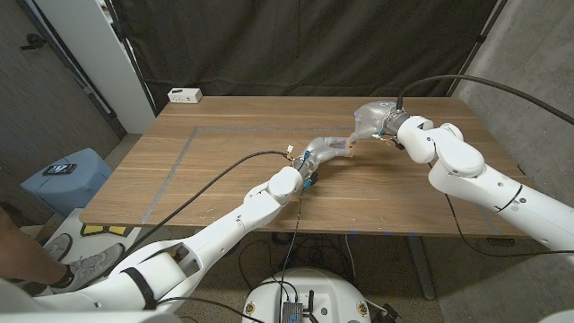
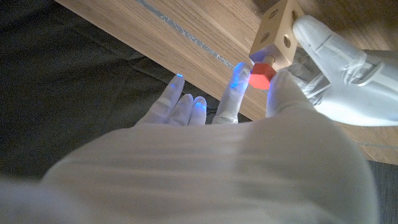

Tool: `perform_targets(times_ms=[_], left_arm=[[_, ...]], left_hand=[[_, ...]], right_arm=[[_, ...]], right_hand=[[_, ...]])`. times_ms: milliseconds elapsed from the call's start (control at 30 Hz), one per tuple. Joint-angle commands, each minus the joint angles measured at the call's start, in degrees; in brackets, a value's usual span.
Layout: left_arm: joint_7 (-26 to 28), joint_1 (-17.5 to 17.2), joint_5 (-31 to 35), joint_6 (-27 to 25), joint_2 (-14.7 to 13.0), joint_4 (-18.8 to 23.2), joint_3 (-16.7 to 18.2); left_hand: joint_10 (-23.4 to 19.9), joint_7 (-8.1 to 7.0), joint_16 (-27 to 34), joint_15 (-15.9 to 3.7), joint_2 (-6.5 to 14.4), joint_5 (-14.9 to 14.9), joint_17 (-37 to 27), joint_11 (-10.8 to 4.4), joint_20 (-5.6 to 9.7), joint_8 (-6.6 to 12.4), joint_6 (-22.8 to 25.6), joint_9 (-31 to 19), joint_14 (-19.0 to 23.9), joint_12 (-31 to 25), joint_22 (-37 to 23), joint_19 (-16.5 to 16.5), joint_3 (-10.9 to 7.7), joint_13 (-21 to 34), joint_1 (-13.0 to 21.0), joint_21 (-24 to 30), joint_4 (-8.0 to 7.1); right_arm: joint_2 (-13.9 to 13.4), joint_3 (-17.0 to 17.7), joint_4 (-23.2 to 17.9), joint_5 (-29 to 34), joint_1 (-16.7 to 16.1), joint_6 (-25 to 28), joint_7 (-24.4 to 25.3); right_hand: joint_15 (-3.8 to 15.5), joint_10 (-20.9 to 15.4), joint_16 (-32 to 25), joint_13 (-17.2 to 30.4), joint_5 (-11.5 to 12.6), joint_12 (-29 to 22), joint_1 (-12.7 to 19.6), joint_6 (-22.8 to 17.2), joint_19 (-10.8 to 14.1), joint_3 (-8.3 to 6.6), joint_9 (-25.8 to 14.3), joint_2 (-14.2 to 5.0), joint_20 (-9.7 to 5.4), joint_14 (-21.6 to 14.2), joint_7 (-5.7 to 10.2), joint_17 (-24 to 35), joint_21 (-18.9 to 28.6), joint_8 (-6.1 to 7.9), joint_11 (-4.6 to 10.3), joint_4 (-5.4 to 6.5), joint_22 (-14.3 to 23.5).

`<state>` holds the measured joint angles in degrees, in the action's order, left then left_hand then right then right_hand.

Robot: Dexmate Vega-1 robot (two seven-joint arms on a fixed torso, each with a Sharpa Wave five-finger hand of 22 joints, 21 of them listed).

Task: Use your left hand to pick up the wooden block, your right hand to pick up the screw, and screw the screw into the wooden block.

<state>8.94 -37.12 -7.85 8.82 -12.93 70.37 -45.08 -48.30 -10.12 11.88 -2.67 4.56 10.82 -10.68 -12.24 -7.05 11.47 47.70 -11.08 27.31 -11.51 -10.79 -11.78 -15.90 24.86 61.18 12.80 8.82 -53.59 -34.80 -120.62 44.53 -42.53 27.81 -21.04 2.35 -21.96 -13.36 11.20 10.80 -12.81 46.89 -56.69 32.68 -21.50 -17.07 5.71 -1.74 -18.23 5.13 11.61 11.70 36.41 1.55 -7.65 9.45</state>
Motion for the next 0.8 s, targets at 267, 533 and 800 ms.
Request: perform_targets(times_ms=[267,533,800], left_arm=[[0.2,-0.1,0.1,-0.2,0.1,0.3,-0.2],[0.4,-0.2,0.3,-0.3,0.0,0.7,-0.3],[0.4,-0.5,0.3,-0.5,-0.2,1.3,-0.3]], left_hand=[[-0.4,0.44,0.0,-3.61,0.9,0.5,-0.1,-0.22,-0.32,0.31,0.2,-0.1,0.4,-0.5,-0.3,-0.4,-0.63,0.1,0.3,0.0,0.01],[-0.4,0.44,0.0,-3.58,1.0,0.5,-0.1,-0.21,-0.38,0.30,0.2,-0.1,0.3,-0.5,-0.3,-0.4,-0.70,0.1,0.3,0.0,0.01],[-0.4,0.52,0.0,-3.56,0.9,0.5,-0.1,-0.22,-0.40,0.29,0.2,-0.1,0.3,-0.5,-0.3,-0.4,-0.73,0.1,0.3,0.0,0.04]], right_arm=[[1.8,-1.5,1.1,2.0,0.3,1.2,2.6],[2.7,-2.1,1.3,4.1,0.1,2.8,3.3],[3.6,-2.6,1.1,6.0,-0.4,4.8,3.8]], right_hand=[[2.38,-3.0,-0.6,0.0,-0.1,-0.2,-1.6,-5.7,1.9,0.68,0.3,-0.23,-0.49,-2.4,-0.62,0.1,0.1,2.60,1.10,0.38,0.3],[2.70,-5.3,-0.8,0.0,-0.2,-0.4,-2.6,-9.3,2.8,1.40,0.0,-0.37,-0.62,-3.5,-1.04,0.1,0.1,4.47,1.78,0.56,0.3],[2.78,-7.3,-0.9,0.0,-0.3,-0.5,-3.9,-12.1,3.1,2.32,0.3,0.26,-0.65,-4.2,-1.42,0.0,-0.1,5.63,1.67,0.69,0.3]])
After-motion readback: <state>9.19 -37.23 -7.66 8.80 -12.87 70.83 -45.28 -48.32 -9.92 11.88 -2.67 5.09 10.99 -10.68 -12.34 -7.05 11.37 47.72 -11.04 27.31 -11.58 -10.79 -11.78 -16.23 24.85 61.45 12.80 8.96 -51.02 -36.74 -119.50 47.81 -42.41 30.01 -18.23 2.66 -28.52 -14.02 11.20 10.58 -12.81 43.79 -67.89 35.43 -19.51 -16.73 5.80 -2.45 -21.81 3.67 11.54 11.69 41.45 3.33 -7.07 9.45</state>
